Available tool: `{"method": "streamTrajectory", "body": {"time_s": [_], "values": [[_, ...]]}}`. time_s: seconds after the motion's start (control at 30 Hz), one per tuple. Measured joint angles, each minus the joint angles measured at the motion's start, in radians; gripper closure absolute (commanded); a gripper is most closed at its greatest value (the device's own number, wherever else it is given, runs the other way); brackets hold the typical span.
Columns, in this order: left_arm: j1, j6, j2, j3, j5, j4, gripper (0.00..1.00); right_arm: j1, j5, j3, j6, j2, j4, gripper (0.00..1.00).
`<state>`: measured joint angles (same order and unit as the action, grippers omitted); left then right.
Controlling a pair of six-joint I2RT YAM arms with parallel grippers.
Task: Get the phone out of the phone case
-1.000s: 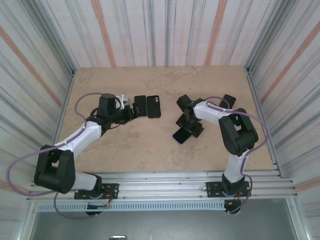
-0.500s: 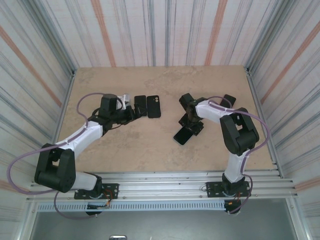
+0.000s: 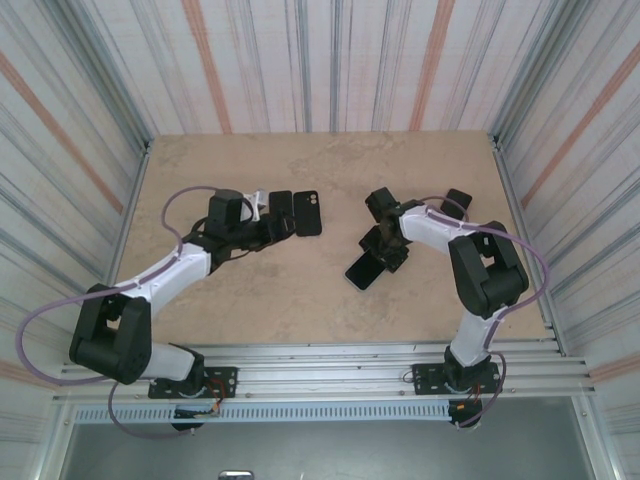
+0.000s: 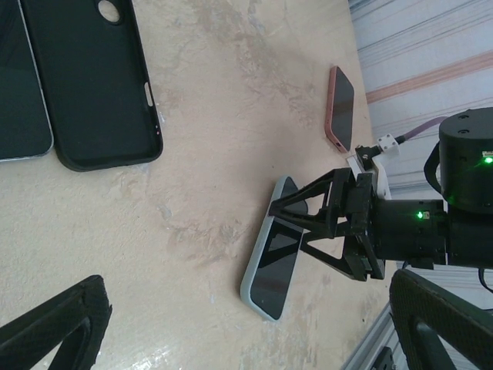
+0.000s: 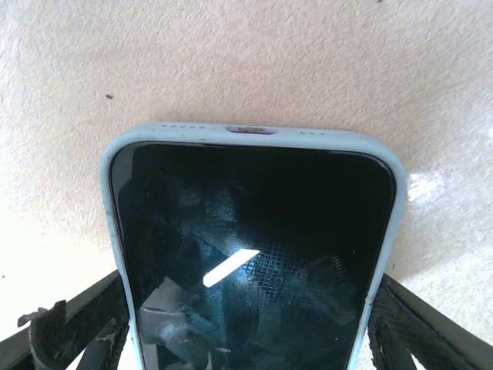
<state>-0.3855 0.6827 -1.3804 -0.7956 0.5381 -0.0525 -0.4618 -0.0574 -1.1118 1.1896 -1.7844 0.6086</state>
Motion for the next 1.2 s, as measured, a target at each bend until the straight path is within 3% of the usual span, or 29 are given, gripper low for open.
{"method": "streamTrajectory", "body": {"time_s": [0.33, 0.6, 0.73, 0.97, 1.2], "values": [[-0.15, 0.011, 0.0, 0.08, -0.082, -0.075, 0.05, 0.039, -0.059, 0.044, 0.005, 0.092, -0.061, 0.48], [-0.342, 0.037, -0.008, 0.18, -0.227, -0.237, 0.07, 0.064, -0.098, 0.076, 0.015, 0.134, -0.102, 0.49], [-0.422, 0.069, -0.101, 0.188, -0.274, -0.369, 0.11, 0.065, -0.108, 0.077, 0.026, 0.135, -0.121, 0.49], [-0.488, 0.149, -0.296, 0.189, -0.304, -0.554, 0.17, 0.065, -0.127, 0.092, 0.059, 0.14, -0.145, 0.49], [-0.497, 0.211, -0.412, 0.164, -0.306, -0.698, 0.29, 0.071, -0.15, 0.098, 0.095, 0.172, -0.186, 0.49]]}}
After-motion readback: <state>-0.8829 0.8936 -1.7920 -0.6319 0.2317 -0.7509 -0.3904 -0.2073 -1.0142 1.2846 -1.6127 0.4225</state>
